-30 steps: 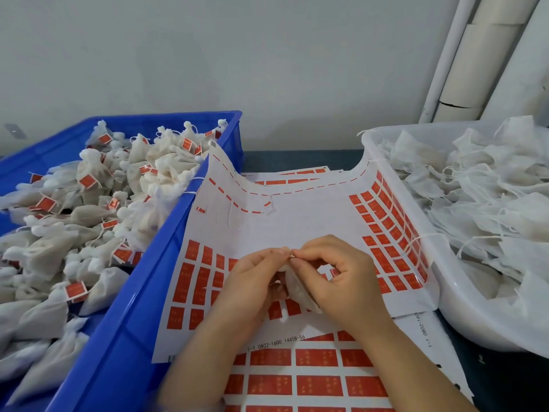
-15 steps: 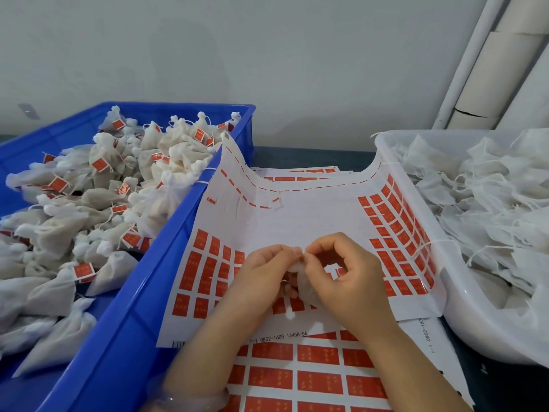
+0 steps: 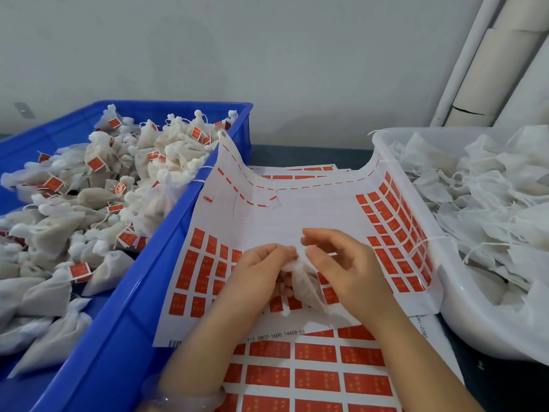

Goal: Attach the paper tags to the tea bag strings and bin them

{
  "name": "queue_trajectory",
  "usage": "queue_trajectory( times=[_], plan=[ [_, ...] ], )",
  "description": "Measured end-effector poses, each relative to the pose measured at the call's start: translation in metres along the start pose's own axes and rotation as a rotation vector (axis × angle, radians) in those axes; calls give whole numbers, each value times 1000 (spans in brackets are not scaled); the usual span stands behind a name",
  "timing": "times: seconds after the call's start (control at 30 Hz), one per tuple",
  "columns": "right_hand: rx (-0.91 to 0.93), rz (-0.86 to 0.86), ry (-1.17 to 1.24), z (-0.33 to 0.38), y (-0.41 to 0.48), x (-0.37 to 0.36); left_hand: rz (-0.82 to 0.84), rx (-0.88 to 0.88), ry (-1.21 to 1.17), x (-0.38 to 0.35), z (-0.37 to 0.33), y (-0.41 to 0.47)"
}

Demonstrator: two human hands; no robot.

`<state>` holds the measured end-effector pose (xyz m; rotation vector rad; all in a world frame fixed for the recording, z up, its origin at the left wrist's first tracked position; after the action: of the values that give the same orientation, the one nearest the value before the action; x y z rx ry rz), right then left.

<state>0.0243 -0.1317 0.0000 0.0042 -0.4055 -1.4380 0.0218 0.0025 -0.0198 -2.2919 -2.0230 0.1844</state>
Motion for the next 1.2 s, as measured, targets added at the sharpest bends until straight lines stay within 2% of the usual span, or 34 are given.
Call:
queue_trajectory(
  times=[0.13, 0.3, 0.5, 0.63, 0.9, 1.07, 1.2],
  plan=[
    [38, 11, -65, 1, 0, -3, 8, 1, -10, 0, -1, -1],
    [58, -92, 80, 3, 1, 3, -9, 1, -34, -1, -1, -1],
    [0, 11, 97, 2, -2, -7, 9, -29, -25, -2, -2, -2],
    [-9, 10, -4, 3, -2, -9, 1, -27, 6, 0, 0, -1],
    [76, -58, -22, 2, -1, -3, 71, -37, -158, -3, -3, 0],
    [29, -76, 3, 0, -2, -4, 32, -31, -159, -1, 0, 1],
    [-18, -106, 0, -1, -3, -9, 39, -116, -82, 1, -4, -1]
  ],
)
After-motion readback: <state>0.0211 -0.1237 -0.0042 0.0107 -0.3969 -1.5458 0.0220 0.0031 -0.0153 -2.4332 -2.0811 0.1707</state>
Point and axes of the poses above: each hand's wrist, its own y-axis towards the middle knuckle, its own x-axis out of the back of the hand, z = x × y, the point moved 5 cm from there along y, towards the middle knuckle, and after that the axes turned 2 degrees about -x, right-handed, at the moved point
